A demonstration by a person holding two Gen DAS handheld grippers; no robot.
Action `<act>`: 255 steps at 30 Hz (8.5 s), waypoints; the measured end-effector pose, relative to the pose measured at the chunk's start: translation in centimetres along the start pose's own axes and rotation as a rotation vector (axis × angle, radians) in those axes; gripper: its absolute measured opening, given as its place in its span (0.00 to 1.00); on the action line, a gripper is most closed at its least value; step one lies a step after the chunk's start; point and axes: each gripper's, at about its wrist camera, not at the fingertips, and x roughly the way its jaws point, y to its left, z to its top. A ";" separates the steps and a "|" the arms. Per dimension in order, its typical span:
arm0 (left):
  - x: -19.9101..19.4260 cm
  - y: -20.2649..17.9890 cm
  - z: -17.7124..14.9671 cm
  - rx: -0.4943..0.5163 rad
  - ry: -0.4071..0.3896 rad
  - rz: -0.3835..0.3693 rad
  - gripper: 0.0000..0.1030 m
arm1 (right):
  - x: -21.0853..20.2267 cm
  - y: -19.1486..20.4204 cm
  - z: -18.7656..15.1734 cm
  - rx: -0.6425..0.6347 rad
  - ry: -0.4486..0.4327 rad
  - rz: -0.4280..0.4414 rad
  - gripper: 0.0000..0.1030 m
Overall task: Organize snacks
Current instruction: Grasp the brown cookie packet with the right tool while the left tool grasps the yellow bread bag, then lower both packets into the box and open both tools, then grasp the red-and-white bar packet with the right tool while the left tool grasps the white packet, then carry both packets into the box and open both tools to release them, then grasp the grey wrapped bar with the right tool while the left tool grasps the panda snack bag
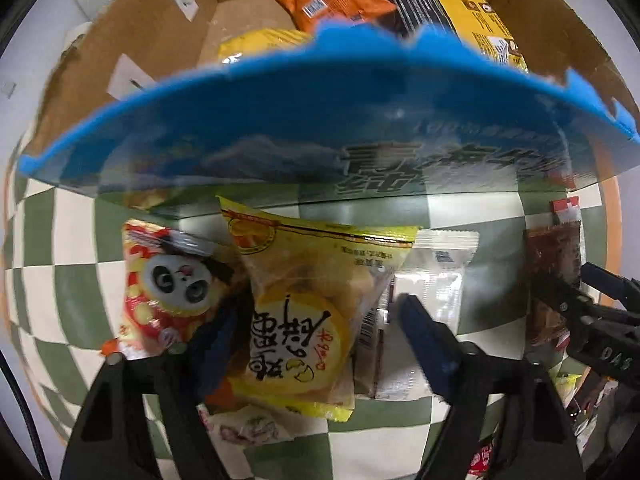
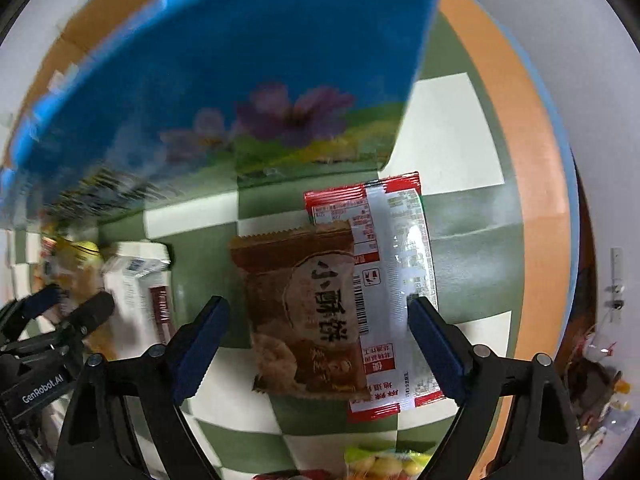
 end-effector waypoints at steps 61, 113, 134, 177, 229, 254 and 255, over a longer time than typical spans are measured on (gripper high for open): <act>-7.1 6.1 23.8 -0.112 -0.100 -0.032 0.67 | -6.7 2.2 24.0 -0.061 -0.140 -0.023 0.90; -22.2 2.9 -1.9 -0.128 -0.500 -0.042 0.99 | -20.1 1.6 -0.2 -0.060 -0.436 0.076 0.96; -3.0 10.7 -9.5 -0.378 0.037 -0.045 0.99 | 1.0 -2.6 -2.2 0.034 0.009 0.029 0.96; -13.0 0.8 11.1 -0.086 -0.168 -0.176 0.39 | -12.9 1.3 9.8 -0.079 -0.304 0.095 0.43; -22.8 0.3 1.3 -0.070 -0.518 -0.009 0.81 | -20.7 3.2 2.4 -0.122 -0.482 0.035 0.90; -6.7 8.2 -2.5 -0.031 -0.111 0.119 0.81 | 1.1 11.1 -2.3 -0.111 0.007 0.147 0.89; -5.8 7.8 -2.0 0.015 -0.089 0.130 0.81 | 1.9 11.3 -2.4 -0.116 0.024 0.142 0.85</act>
